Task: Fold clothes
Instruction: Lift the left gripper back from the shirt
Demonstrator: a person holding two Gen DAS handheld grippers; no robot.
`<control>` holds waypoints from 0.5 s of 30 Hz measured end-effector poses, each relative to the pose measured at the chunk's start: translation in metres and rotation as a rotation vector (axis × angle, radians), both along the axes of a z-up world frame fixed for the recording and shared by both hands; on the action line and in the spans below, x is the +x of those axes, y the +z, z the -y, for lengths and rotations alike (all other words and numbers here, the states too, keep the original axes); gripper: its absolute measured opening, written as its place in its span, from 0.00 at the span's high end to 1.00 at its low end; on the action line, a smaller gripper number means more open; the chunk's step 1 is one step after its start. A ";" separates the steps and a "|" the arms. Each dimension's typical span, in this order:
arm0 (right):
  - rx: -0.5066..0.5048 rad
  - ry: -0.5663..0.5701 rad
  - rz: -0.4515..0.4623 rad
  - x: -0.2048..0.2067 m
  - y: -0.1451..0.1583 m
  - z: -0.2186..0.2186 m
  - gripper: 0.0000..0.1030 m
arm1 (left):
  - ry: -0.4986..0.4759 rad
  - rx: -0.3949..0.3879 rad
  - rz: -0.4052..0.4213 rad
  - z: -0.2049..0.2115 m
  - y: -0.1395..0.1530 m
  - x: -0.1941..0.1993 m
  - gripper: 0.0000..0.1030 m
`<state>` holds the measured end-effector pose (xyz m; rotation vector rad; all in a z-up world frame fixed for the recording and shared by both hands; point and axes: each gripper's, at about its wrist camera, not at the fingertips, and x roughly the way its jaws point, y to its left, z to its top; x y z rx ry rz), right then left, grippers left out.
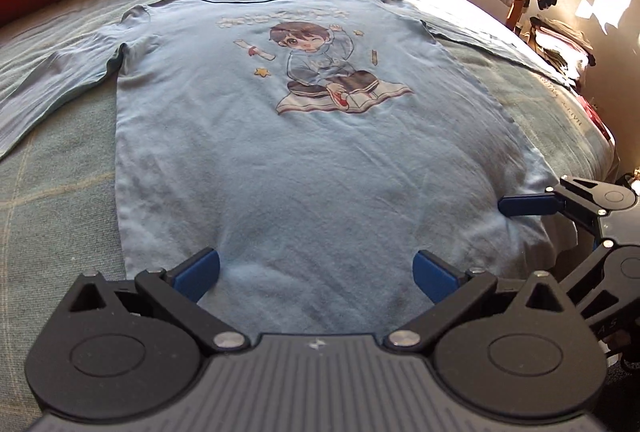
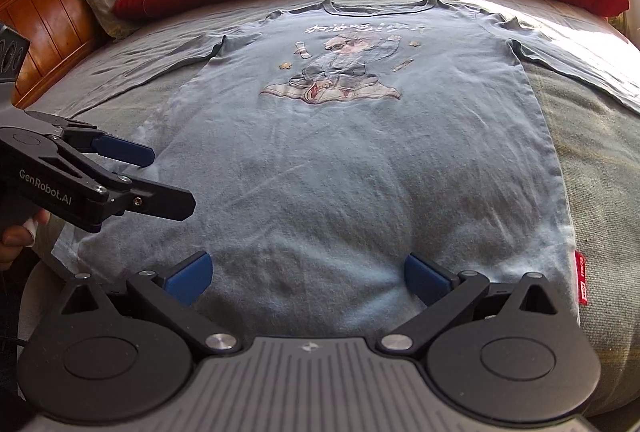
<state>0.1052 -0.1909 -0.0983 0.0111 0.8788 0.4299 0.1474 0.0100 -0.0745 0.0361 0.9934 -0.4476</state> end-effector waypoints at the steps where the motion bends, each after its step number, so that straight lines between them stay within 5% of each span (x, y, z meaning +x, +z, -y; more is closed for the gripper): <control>1: -0.023 0.008 0.005 -0.001 0.000 -0.003 0.00 | 0.007 -0.007 -0.004 -0.003 0.000 -0.003 0.01; 8: -0.099 0.041 0.021 -0.004 -0.002 -0.011 0.00 | 0.102 -0.084 -0.030 -0.025 0.012 -0.004 0.01; 15: -0.044 0.014 -0.006 -0.003 0.006 -0.003 0.00 | 0.301 -0.228 0.071 -0.090 0.041 0.002 0.07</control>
